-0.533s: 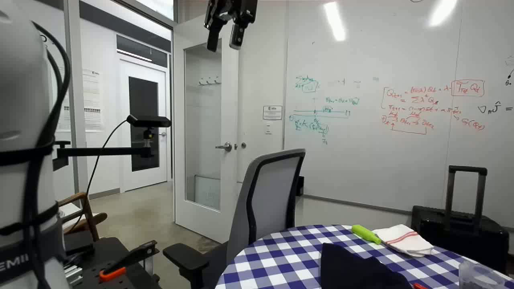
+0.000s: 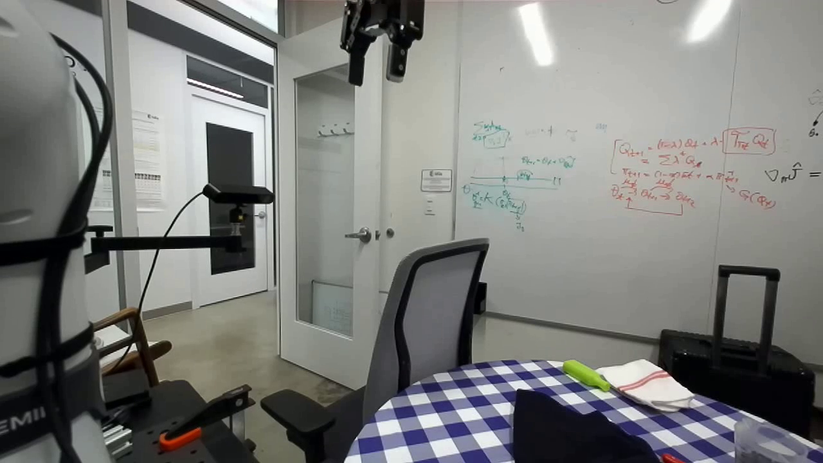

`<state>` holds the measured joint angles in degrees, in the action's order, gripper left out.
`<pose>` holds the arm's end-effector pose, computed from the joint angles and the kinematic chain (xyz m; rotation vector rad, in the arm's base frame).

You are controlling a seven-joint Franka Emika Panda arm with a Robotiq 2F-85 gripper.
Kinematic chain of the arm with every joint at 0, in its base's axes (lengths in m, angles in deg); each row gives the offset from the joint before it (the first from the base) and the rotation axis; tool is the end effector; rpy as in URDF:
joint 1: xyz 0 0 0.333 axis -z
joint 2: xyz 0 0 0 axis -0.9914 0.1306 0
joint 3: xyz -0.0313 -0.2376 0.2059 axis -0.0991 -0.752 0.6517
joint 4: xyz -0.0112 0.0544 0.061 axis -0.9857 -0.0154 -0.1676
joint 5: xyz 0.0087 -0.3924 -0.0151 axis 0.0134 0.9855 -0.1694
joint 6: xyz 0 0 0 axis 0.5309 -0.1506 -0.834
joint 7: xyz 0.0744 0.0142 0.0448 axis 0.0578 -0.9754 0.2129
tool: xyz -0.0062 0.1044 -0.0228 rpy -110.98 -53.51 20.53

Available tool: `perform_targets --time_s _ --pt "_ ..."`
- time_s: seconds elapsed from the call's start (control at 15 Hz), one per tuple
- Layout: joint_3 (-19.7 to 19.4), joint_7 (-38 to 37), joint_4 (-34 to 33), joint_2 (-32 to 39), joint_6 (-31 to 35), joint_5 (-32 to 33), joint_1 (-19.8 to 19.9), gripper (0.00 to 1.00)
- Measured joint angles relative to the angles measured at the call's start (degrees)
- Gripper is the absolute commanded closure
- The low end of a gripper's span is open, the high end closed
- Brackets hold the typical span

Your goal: Hang the black shirt on the backrest of the grey chair

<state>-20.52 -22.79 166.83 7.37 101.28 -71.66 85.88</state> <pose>0.3264 -0.0683 0.5790 -2.9759 0.2204 -0.0944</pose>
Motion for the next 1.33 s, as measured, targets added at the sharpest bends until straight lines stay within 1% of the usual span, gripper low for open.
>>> perform_targets --time_s 0.2,0.33,0.53,0.73,0.93,1.07,1.2,1.33 --pt "1.25 -3.25 2.42 1.48 12.39 -0.96 0.16 0.0" --pt "1.55 -4.6 4.69 3.74 22.09 -2.12 0.16 0.0" --pt "2.16 -4.37 8.15 8.34 34.74 -2.2 0.07 0.0" --pt "3.73 -2.74 10.73 13.93 43.83 0.35 0.0 0.0" --pt "5.69 -2.01 11.54 19.64 49.62 6.33 0.11 0.0" --pt "7.35 -2.69 11.49 23.41 53.13 12.34 1.36 0.0" --pt "9.51 -6.34 11.19 27.06 56.72 21.47 4.58 0.0" --pt "12.02 -11.92 10.36 30.33 59.2 31.16 9.05 0.0"
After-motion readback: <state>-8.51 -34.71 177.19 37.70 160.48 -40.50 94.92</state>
